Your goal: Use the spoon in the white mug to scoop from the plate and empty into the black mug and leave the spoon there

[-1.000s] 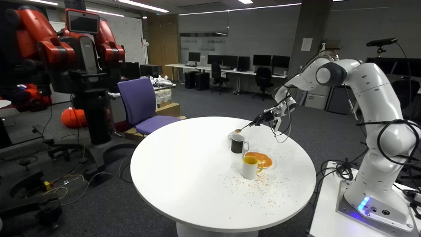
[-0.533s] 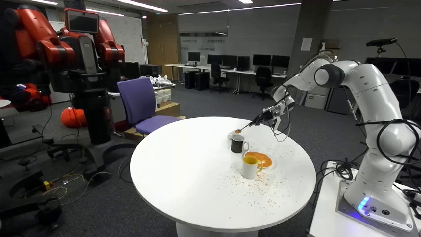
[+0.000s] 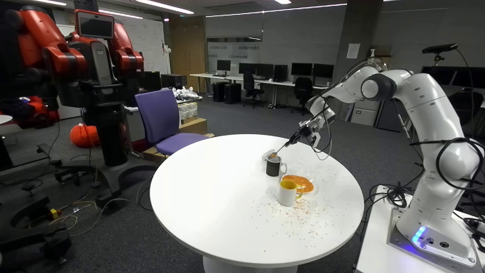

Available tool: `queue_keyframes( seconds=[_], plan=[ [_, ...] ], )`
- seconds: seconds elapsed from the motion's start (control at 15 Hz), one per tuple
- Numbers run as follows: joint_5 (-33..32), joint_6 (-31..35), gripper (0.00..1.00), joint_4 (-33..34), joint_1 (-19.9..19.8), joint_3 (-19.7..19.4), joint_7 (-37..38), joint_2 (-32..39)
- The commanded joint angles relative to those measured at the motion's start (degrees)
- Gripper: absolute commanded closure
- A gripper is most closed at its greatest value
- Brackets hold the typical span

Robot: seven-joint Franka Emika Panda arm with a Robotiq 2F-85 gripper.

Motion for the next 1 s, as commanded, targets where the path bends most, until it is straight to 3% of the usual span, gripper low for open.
queue_keyframes(
  seconds=[0.0,0.47,0.93],
  plan=[
    [-3.66,2.89,0.99,1.47,1.04,0.48,2.41,-0.52],
    [-12.61,7.97,0.99,1.96,3.18,1.1,3.61,-1.81],
    [-17.7,11.41,0.99,2.83,3.67,4.62,3.98,-3.45]
  ],
)
